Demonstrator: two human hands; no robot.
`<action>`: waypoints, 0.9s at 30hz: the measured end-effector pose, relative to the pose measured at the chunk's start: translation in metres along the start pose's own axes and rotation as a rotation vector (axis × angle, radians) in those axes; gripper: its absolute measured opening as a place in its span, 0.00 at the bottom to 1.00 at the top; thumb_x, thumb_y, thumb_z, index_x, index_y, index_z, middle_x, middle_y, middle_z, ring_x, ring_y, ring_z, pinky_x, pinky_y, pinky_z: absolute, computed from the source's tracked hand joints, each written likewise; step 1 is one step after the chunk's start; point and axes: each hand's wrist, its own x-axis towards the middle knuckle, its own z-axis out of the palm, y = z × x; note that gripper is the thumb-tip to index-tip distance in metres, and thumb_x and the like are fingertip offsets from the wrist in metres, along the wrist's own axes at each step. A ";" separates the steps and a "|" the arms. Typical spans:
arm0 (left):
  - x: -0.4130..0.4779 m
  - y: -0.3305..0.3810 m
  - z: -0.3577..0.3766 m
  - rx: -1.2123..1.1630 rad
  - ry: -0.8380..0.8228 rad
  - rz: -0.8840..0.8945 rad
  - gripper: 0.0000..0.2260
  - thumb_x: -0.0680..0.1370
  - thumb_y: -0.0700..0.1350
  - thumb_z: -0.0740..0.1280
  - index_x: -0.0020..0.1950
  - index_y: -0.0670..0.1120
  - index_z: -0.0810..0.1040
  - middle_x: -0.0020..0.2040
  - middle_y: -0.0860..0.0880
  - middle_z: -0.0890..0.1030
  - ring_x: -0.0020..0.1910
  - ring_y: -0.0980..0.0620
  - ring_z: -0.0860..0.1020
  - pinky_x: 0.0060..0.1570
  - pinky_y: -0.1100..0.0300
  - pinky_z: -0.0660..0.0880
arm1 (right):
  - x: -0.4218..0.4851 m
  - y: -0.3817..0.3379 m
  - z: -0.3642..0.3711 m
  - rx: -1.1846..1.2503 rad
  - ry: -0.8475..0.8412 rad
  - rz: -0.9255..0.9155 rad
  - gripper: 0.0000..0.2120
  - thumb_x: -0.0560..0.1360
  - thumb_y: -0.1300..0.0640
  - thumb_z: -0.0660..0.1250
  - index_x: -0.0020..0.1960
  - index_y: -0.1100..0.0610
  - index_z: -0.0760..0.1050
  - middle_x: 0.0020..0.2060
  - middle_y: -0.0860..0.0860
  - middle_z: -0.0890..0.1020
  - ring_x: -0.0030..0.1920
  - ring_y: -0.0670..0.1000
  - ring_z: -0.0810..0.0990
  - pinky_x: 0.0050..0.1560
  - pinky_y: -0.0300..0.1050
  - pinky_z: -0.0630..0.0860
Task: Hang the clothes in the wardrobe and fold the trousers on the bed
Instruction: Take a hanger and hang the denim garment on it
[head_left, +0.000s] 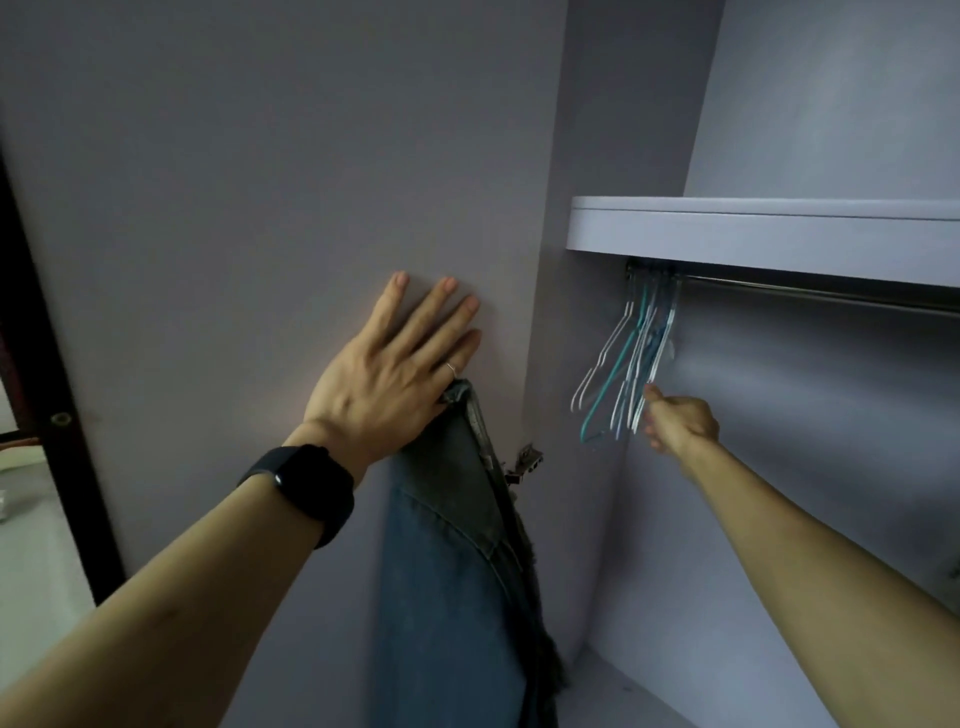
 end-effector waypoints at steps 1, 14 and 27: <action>-0.002 0.002 0.001 -0.001 -0.005 -0.002 0.32 0.83 0.61 0.51 0.83 0.46 0.52 0.82 0.42 0.48 0.80 0.37 0.45 0.76 0.33 0.41 | 0.001 0.001 0.003 -0.035 0.007 -0.012 0.19 0.79 0.46 0.68 0.36 0.59 0.80 0.40 0.59 0.85 0.42 0.60 0.84 0.54 0.54 0.82; -0.002 0.000 0.008 -0.090 -0.048 0.027 0.28 0.84 0.55 0.46 0.83 0.48 0.47 0.82 0.39 0.42 0.79 0.35 0.39 0.71 0.32 0.33 | -0.010 -0.036 -0.014 -0.316 0.167 -0.097 0.22 0.78 0.47 0.58 0.54 0.62 0.81 0.53 0.64 0.82 0.55 0.66 0.80 0.56 0.53 0.76; 0.004 -0.016 -0.038 -0.675 -0.265 -0.031 0.11 0.68 0.42 0.79 0.49 0.48 0.85 0.53 0.45 0.82 0.53 0.42 0.81 0.69 0.38 0.67 | -0.115 -0.004 -0.151 -0.227 0.127 -0.216 0.26 0.81 0.44 0.63 0.31 0.57 0.60 0.23 0.49 0.70 0.30 0.55 0.71 0.37 0.49 0.69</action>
